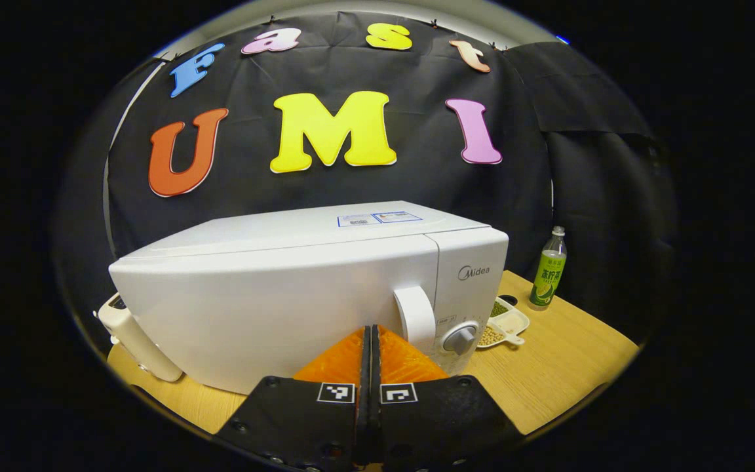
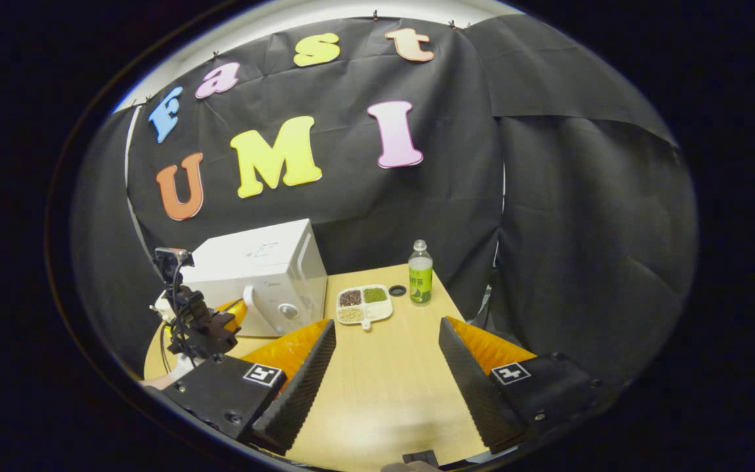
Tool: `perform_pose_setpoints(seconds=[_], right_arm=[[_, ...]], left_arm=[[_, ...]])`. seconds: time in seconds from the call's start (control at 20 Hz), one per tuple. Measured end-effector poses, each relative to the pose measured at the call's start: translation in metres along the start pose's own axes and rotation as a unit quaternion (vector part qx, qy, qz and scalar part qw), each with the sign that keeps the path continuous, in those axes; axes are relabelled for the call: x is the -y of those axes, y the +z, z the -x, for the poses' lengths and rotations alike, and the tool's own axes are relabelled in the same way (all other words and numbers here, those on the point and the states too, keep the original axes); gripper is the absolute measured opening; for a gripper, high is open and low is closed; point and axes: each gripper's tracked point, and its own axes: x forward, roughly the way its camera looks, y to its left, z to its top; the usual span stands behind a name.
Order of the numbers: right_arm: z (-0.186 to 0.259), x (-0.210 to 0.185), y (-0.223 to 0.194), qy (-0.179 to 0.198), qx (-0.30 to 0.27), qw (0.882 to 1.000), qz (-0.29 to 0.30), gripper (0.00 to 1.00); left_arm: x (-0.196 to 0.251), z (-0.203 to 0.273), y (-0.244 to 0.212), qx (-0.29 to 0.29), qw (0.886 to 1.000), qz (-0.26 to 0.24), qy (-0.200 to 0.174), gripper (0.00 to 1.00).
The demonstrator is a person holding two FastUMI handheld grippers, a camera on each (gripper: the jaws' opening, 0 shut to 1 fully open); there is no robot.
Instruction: Open the microwave oven with the left hand, put the food in, and close the microwave oven.
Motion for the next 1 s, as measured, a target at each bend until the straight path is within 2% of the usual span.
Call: perform_pose_setpoints(seconds=[0.05, 0.1, 0.25, 0.3, 0.35, 0.4, 0.45, 0.6, 0.65, 0.8, 0.85, 0.9, 0.95, 1.0], right_arm=[[0.002, -0.001, 0.001, 0.002, 0.002, 1.0, 0.0, 0.92], [0.004, -0.003, 0.0, 0.004, 0.004, 1.0, 0.002, 1.0], [0.009, -0.013, -0.009, 0.012, 0.004, 1.0, 0.024, 1.0], [0.012, -0.017, -0.011, 0.016, 0.004, 0.999, 0.031, 1.0], [0.013, -0.021, -0.014, 0.02, 0.004, 0.999, 0.037, 0.92], [0.015, -0.026, -0.016, 0.026, 0.004, 0.999, 0.042, 1.0], [0.016, -0.031, -0.019, 0.031, 0.005, 0.998, 0.045, 1.0], [0.021, -0.045, -0.02, 0.045, 0.015, 0.998, 0.052, 1.0], [0.023, -0.049, -0.02, 0.048, 0.02, 0.997, 0.055, 0.92], [0.031, -0.065, -0.012, 0.058, 0.049, 0.995, 0.071, 0.92], [0.032, -0.071, -0.008, 0.06, 0.06, 0.993, 0.081, 1.0], [0.034, -0.077, -0.005, 0.063, 0.071, 0.992, 0.09, 1.0], [0.036, -0.082, -0.001, 0.066, 0.08, 0.99, 0.095, 0.92], [0.04, -0.089, 0.004, 0.071, 0.09, 0.989, 0.098, 0.92]], left_arm=[[0.002, 0.008, 0.0, 0.003, 1.0, -0.006, -0.005, 0.01], [0.002, 0.019, -0.003, 0.002, 1.0, -0.018, -0.002, 0.02], [-0.003, 0.049, -0.017, -0.003, 0.999, -0.044, 0.003, 0.96], [-0.001, 0.058, -0.025, -0.012, 0.999, -0.04, 0.0, 0.96], [-0.004, 0.07, -0.03, -0.021, 0.999, -0.035, 0.003, 0.89], [-0.006, 0.085, -0.031, -0.024, 0.999, -0.03, 0.007, 0.96], [-0.01, 0.1, -0.027, -0.022, 0.999, -0.023, 0.012, 0.96], [-0.03, 0.151, -0.005, -0.01, 0.999, -0.001, 0.034, 0.96], [-0.04, 0.171, 0.005, -0.002, 0.999, 0.006, 0.046, 0.96], [-0.071, 0.225, 0.035, 0.019, 0.997, 0.026, 0.075, 0.96], [-0.082, 0.241, 0.044, 0.026, 0.996, 0.031, 0.084, 0.96], [-0.092, 0.255, 0.053, 0.031, 0.995, 0.033, 0.093, 0.96], [-0.102, 0.27, 0.064, 0.041, 0.993, 0.032, 0.101, 0.96], [-0.112, 0.284, 0.075, 0.05, 0.992, 0.03, 0.111, 0.96]])
